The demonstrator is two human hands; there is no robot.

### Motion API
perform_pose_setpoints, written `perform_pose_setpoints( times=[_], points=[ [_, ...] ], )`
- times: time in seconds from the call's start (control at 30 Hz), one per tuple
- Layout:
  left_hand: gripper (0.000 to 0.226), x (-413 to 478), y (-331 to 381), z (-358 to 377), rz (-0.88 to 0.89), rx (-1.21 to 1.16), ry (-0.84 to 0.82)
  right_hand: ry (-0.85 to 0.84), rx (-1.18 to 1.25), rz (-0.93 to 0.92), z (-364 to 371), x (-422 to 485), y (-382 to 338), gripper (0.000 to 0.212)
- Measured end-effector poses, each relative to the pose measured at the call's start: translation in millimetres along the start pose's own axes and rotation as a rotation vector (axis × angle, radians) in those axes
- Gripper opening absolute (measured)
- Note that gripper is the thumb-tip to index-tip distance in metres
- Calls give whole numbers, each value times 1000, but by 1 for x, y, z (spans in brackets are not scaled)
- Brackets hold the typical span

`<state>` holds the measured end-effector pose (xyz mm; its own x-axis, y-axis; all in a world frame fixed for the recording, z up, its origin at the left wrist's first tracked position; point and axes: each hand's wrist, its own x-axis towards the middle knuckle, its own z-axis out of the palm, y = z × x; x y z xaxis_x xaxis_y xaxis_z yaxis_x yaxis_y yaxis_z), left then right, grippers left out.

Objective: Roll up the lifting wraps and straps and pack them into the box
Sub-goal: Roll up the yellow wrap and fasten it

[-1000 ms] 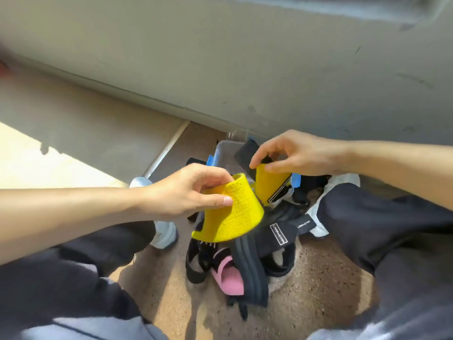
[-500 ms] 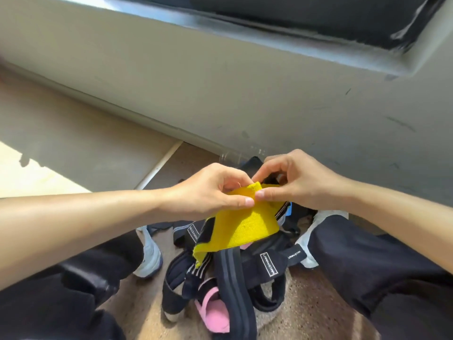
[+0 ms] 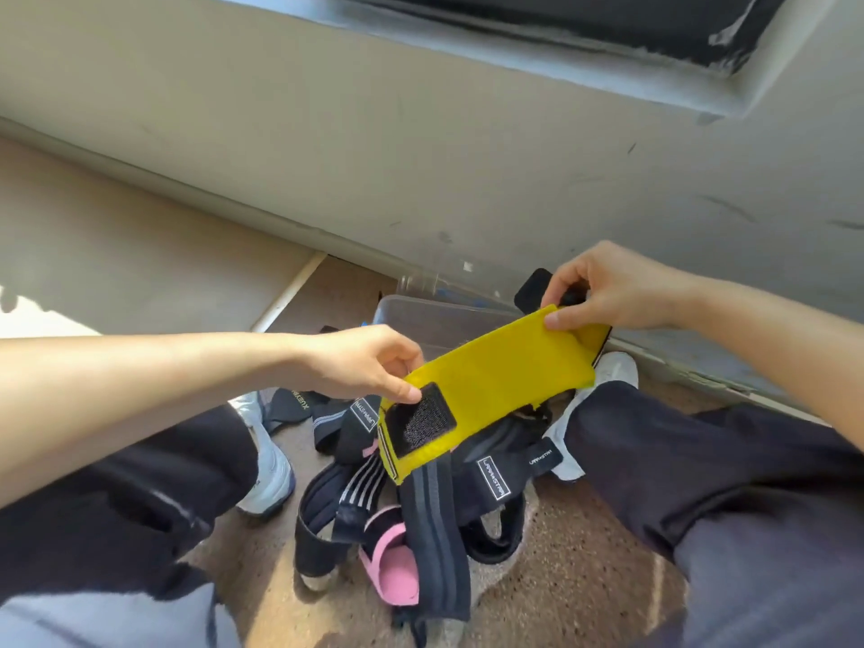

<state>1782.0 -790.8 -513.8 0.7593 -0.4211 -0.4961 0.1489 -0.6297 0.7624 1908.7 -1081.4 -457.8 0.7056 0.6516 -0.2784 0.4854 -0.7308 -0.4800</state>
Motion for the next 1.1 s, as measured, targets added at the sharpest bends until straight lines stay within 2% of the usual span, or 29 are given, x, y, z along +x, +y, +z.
perform_pose_setpoints(
  times=[0.1,0.2,0.3,0.47,0.5,0.6,0.73,0.8,0.9,0.97,1.1],
  points=[
    [6,1,10,-6,61,-71,53,31,-58,74,-6,-1,13,6],
    [19,0,20,-11,138,-203,79,175,11,118,-21,-5,24,7],
    [29,0,40,-14,241,-328,135,272,148,50,-27,-10,15,5],
    [20,-5,66,-20,310,-200,159,45,353,-170,0,-14,-40,44],
    [19,-5,69,-20,318,-172,180,10,373,-200,6,-12,-47,46],
    [11,-8,75,-16,330,-138,254,-10,457,-241,16,-6,-52,29],
    [12,-7,73,-13,282,-132,294,6,476,-225,14,-4,-50,27],
    [11,-4,70,-15,230,-115,312,58,434,-192,11,-3,-45,19],
    [12,-4,68,-20,158,-144,207,134,423,-131,3,-3,-35,6],
    [14,-3,67,-22,153,-166,180,160,449,-91,-2,-4,-30,5],
    [16,2,69,-23,177,-233,251,229,423,-32,-9,-2,-20,6]
  ],
)
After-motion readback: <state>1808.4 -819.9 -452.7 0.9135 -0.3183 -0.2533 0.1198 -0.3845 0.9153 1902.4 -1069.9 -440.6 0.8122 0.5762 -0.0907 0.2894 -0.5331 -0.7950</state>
